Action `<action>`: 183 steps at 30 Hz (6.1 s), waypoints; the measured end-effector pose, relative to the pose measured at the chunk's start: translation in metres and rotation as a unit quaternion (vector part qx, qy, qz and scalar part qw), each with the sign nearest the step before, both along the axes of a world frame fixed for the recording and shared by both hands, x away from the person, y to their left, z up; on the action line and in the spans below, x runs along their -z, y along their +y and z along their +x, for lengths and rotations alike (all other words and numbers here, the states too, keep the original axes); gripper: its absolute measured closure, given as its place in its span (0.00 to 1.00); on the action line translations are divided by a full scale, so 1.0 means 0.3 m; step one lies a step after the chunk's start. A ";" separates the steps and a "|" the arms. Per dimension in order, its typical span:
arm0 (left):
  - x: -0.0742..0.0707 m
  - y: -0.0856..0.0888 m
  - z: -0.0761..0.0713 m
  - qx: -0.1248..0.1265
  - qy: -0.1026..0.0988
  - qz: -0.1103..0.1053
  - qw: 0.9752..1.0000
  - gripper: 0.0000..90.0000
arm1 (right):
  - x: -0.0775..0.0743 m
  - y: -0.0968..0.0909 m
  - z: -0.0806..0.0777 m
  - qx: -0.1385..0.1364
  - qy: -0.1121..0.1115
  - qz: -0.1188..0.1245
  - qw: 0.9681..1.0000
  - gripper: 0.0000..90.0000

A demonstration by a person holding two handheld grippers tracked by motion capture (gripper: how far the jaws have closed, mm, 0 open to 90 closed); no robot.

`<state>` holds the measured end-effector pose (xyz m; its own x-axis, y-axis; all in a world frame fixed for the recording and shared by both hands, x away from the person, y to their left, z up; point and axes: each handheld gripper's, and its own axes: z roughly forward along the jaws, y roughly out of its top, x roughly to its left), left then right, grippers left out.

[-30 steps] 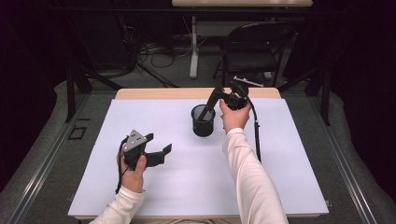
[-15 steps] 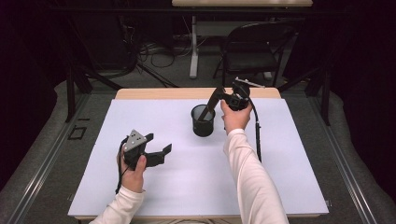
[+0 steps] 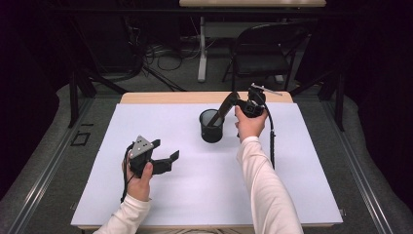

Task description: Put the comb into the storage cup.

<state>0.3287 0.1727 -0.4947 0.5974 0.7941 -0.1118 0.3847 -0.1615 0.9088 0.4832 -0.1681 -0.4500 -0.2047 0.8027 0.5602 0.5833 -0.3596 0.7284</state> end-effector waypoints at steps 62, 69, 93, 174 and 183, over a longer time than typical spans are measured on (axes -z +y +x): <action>0.006 0.009 0.005 -0.004 0.002 0.002 1.000 0.18 | 0.027 -0.033 -0.002 -0.026 -0.028 -0.037 0.999 0.46; 0.007 0.007 0.007 -0.003 0.003 0.001 1.000 0.18 | 0.026 -0.035 -0.007 -0.027 -0.027 -0.054 0.998 0.42; 0.008 0.006 0.011 -0.002 0.004 0.001 1.000 0.18 | 0.022 -0.024 -0.018 -0.040 -0.021 -0.090 0.995 0.22; -0.015 0.043 0.010 0.002 0.003 -0.015 1.000 0.18 | -0.024 -0.026 -0.542 -0.165 -0.157 -0.220 0.949 0.13; -0.015 0.049 0.012 0.001 0.004 -0.015 1.000 0.18 | 0.043 -0.013 -0.582 -0.171 -0.153 -0.218 0.948 0.14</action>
<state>0.3323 0.1875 -0.4901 0.5974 0.7896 -0.1400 0.3915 -0.1349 0.9102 0.3085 -0.1719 -0.4629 -0.5950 0.8014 0.0617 0.3488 0.1882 0.9181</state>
